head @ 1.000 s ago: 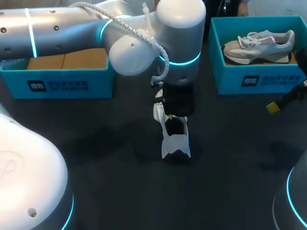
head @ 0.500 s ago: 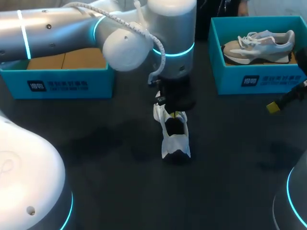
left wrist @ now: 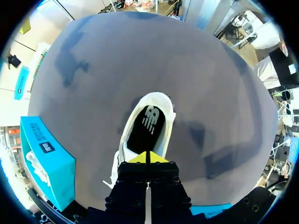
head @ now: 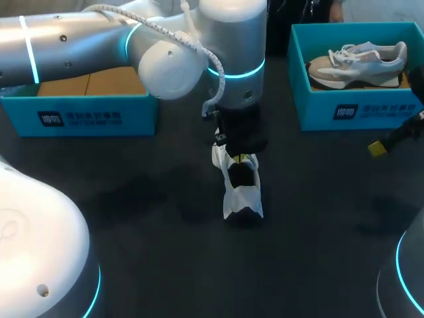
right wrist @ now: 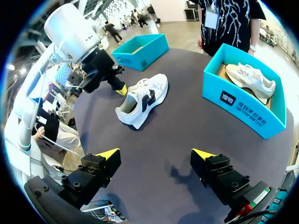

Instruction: Take the shoe out of the shoebox, open the shoe tongue, remove and reinsert the insole, then place the shoe into the shoebox

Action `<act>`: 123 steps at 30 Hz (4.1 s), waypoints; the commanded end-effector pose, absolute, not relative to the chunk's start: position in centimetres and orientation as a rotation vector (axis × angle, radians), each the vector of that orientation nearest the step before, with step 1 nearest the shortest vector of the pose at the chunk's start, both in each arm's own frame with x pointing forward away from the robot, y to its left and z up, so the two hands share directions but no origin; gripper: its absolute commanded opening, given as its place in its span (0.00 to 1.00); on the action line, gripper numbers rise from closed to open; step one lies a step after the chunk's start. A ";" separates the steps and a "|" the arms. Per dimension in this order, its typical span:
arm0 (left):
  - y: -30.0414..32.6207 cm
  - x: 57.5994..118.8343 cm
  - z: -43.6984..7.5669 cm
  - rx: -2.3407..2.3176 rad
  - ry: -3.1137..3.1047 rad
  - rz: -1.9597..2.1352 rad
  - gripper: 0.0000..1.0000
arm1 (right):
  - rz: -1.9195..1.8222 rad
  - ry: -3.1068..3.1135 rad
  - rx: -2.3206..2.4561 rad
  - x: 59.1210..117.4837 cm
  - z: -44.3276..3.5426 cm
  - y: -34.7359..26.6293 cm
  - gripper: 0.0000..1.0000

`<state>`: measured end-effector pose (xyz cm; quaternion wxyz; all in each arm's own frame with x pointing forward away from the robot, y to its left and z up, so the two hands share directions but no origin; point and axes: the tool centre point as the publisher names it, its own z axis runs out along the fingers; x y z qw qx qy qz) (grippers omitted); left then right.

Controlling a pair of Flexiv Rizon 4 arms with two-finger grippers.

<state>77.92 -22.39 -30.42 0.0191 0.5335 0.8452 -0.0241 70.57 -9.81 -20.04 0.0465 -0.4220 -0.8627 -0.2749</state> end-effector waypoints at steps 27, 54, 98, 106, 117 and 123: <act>-22.3 70.1 -28.7 0.610 2.913 0.007 0.00 | -0.838 -2.634 -1.289 70.5 -20.1 -9.8 1.00; -22.3 68.5 -31.2 0.241 2.930 0.030 1.00 | -0.838 -2.634 -1.289 70.5 -20.1 -9.8 1.00; -23.6 70.2 -40.0 0.042 3.010 -0.010 0.95 | -0.838 -2.634 -1.289 70.5 -20.1 -9.8 1.00; -23.3 70.0 -40.4 0.034 3.032 -0.046 0.49 | -0.838 -2.634 -1.289 70.5 -20.1 -9.8 1.00; -23.0 69.7 -40.6 0.031 3.041 -0.062 0.18 | -0.838 -2.634 -1.289 70.5 -20.1 -9.8 1.00; -22.9 69.5 -40.6 0.030 3.059 -0.101 0.00 | -0.838 -2.634 -1.289 70.5 -20.1 -9.8 1.00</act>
